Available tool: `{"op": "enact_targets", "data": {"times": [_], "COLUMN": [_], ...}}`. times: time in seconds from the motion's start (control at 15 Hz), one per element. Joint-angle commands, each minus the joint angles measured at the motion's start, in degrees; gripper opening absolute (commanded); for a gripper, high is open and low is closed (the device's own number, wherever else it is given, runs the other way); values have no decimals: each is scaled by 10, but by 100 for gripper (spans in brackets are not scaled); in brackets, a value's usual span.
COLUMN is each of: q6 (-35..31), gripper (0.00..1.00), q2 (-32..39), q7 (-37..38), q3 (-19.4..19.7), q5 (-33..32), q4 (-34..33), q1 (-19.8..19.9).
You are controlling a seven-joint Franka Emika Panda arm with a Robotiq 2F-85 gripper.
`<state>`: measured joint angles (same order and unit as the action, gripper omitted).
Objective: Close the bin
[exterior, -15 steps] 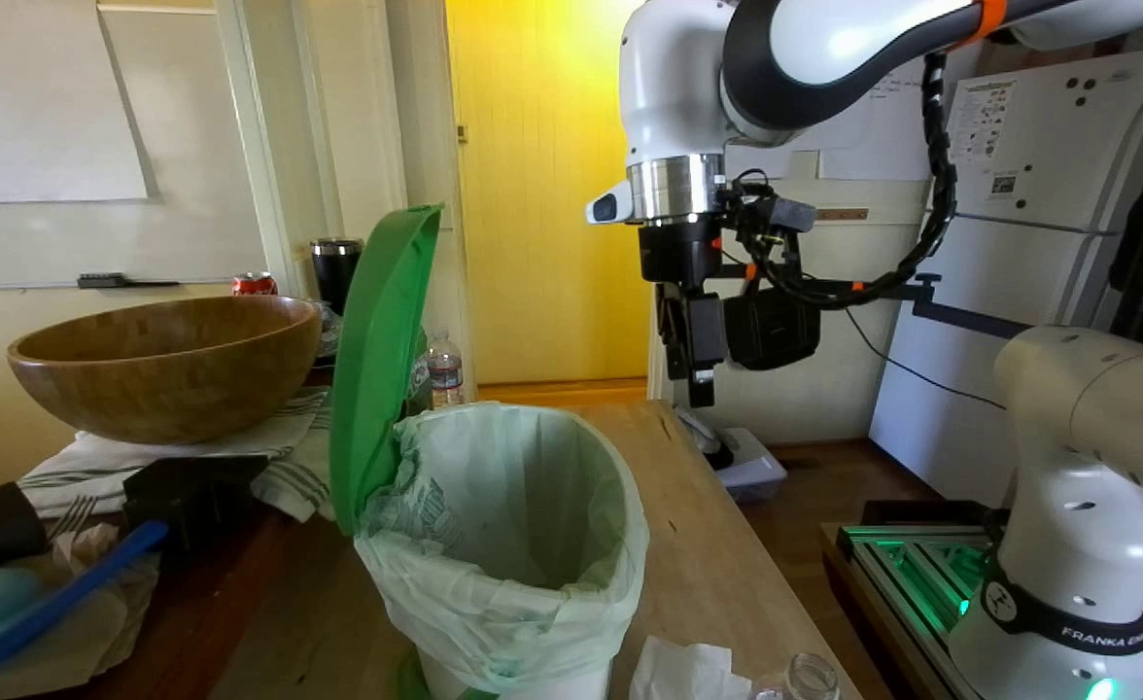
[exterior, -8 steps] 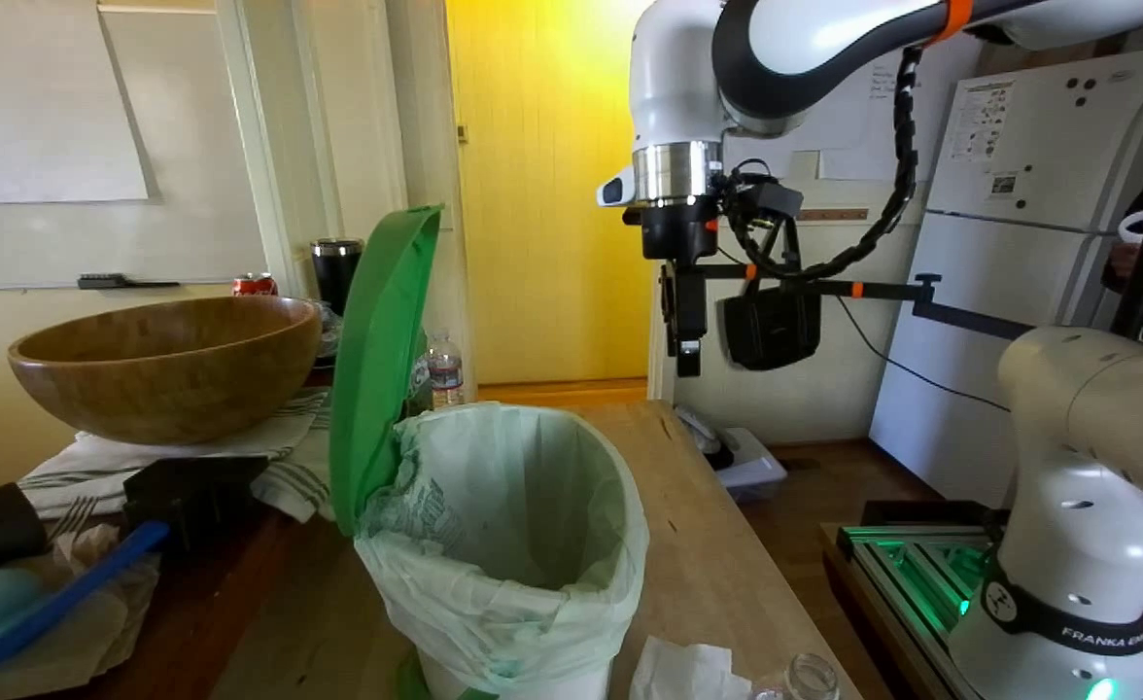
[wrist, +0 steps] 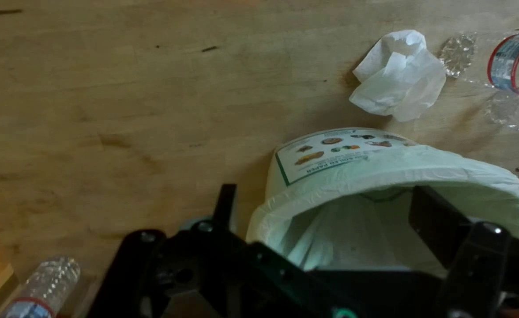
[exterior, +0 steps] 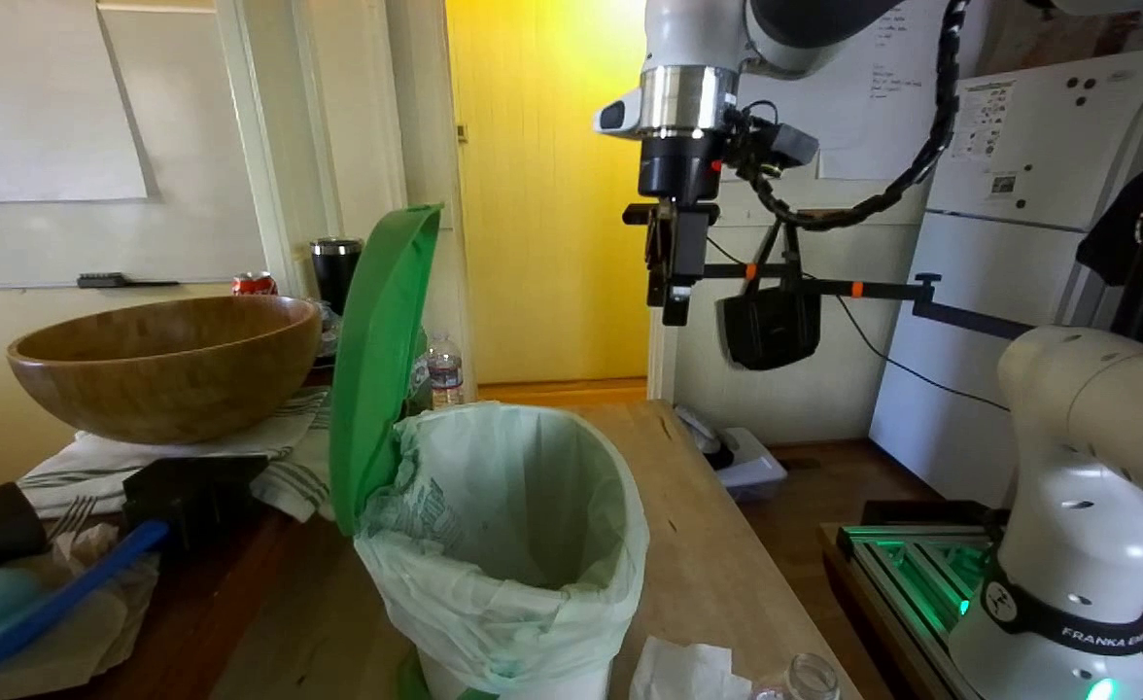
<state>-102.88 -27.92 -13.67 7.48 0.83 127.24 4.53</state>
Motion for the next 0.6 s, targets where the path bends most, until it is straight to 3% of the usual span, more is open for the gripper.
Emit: {"op": "enact_targets", "data": {"times": [0.0,0.53], "q6": [-17,-62], "gripper": [100,100], "q2": [-2,46], "q7": [-24,-54], "q3": [-30,-41], "q5": [-40,-53], "q4": [-38,-118], "q1": [-26,-56]}}
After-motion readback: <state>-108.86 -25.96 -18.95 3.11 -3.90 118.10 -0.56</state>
